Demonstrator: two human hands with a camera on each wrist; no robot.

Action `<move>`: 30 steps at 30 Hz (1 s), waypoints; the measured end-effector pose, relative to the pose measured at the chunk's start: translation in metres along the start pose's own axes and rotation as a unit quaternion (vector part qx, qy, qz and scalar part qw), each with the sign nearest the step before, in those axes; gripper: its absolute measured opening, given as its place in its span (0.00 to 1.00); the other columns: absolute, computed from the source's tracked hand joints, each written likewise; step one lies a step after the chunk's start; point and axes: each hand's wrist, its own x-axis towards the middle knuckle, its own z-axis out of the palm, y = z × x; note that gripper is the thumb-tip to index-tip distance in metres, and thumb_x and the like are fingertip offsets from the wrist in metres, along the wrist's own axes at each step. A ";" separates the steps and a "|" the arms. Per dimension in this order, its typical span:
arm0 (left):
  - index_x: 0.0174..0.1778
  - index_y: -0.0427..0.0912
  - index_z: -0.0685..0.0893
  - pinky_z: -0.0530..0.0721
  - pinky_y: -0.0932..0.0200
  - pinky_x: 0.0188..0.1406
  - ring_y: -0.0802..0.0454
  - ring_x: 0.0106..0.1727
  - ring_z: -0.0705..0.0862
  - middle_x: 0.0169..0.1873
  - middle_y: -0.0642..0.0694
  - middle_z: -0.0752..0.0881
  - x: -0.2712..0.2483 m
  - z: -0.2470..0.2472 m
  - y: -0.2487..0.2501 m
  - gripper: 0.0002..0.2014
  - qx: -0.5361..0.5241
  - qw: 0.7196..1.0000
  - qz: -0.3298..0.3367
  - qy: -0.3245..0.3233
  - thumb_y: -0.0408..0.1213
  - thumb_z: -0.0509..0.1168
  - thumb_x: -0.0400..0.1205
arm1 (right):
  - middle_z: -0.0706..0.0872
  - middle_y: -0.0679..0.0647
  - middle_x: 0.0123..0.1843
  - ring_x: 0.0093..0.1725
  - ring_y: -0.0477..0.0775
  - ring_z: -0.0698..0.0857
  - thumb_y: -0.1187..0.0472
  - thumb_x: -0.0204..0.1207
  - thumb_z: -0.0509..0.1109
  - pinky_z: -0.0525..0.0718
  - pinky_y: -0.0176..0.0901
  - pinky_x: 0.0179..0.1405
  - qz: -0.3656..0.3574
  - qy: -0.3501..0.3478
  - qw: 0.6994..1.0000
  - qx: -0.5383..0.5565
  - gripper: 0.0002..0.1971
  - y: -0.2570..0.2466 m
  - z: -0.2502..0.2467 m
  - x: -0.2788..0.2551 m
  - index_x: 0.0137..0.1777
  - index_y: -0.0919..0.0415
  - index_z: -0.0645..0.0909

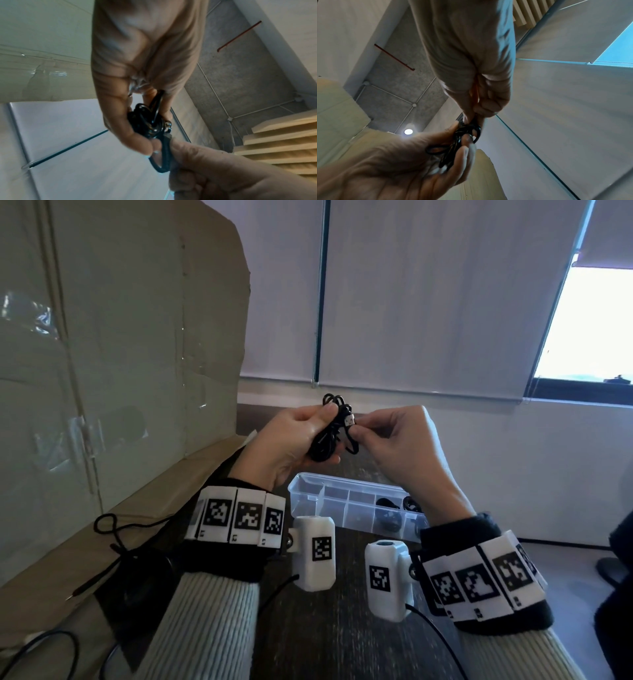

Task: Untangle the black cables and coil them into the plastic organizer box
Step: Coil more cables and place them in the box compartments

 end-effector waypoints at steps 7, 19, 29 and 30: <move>0.44 0.45 0.88 0.88 0.59 0.28 0.55 0.33 0.87 0.35 0.45 0.88 0.001 0.000 -0.007 0.05 0.099 0.995 0.000 -0.018 0.41 0.67 0.82 | 0.87 0.54 0.28 0.27 0.49 0.79 0.64 0.73 0.75 0.77 0.41 0.30 -0.006 -0.074 0.994 -0.079 0.09 0.005 -0.004 -0.001 0.33 0.55 0.90; 0.50 0.39 0.88 0.90 0.51 0.35 0.51 0.34 0.90 0.38 0.42 0.91 0.004 0.013 -0.010 0.08 0.000 1.000 0.018 -0.024 0.38 0.66 0.82 | 0.90 0.50 0.30 0.30 0.48 0.89 0.60 0.63 0.85 0.87 0.40 0.35 0.039 0.098 0.987 0.122 0.10 0.010 -0.007 0.004 0.33 0.53 0.85; 0.53 0.40 0.88 0.90 0.53 0.30 0.47 0.35 0.90 0.42 0.41 0.91 0.007 0.010 -0.007 0.07 -0.053 0.998 0.038 0.013 0.36 0.67 0.82 | 0.92 0.51 0.40 0.42 0.48 0.91 0.69 0.72 0.78 0.86 0.46 0.53 0.001 0.007 0.993 0.117 0.11 0.016 -0.009 0.004 0.50 0.55 0.85; 0.54 0.40 0.87 0.91 0.52 0.30 0.47 0.35 0.91 0.40 0.42 0.91 0.007 0.009 -0.007 0.08 -0.048 0.998 0.038 0.008 0.36 0.67 0.82 | 0.92 0.50 0.38 0.40 0.48 0.91 0.68 0.71 0.78 0.86 0.47 0.51 0.010 0.004 0.993 0.121 0.10 0.017 -0.011 0.005 0.47 0.54 0.87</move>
